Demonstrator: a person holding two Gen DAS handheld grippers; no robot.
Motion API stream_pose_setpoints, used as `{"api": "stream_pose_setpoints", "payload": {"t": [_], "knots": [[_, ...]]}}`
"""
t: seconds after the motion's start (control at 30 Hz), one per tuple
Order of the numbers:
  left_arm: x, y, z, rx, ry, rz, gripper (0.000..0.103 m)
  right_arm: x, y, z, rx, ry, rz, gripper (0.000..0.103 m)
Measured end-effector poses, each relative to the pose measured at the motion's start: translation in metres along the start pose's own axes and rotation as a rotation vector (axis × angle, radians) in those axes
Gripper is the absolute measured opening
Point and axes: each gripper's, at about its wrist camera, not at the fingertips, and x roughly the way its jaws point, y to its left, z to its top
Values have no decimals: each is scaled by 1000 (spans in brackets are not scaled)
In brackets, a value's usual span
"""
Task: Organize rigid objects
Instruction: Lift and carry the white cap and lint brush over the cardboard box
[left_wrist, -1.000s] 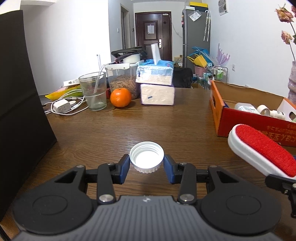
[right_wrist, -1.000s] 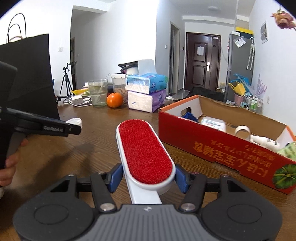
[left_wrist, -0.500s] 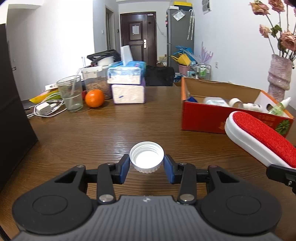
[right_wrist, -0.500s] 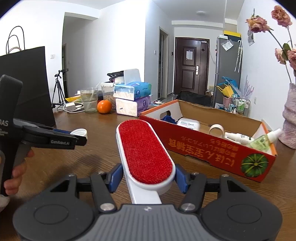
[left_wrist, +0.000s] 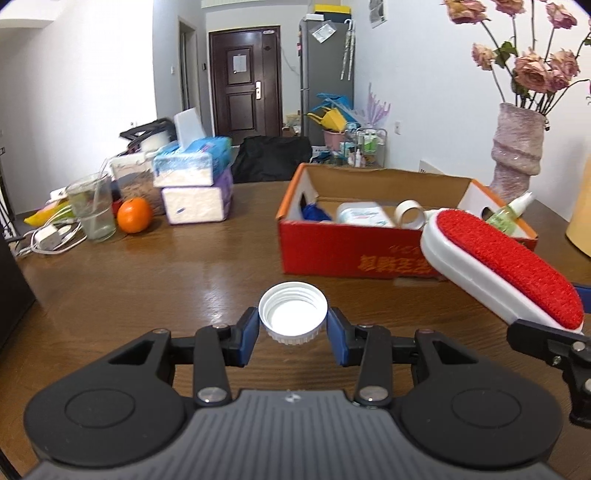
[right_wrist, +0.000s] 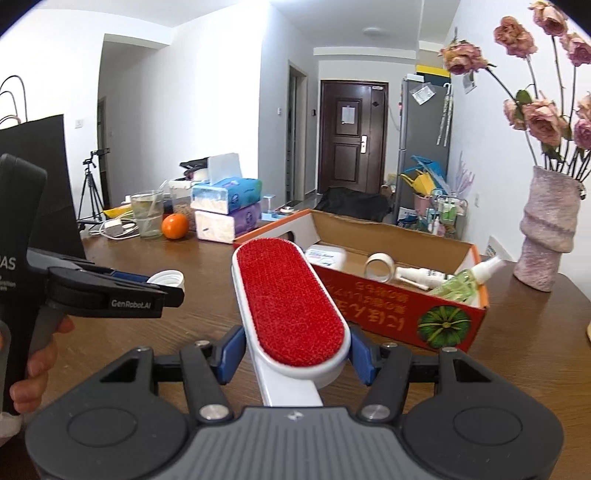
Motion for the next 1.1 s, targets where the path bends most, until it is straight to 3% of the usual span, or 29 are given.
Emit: {"api": "stream_pose_setpoints", "payload": {"t": [0.5,1.1], "knots": [[10,-39,39,18,-27,9,41,-5,-33,21,38,-39,-53,59],[53,-57,97,24,-23,61,41,47,-73,64,44,-30,-111,59]]}}
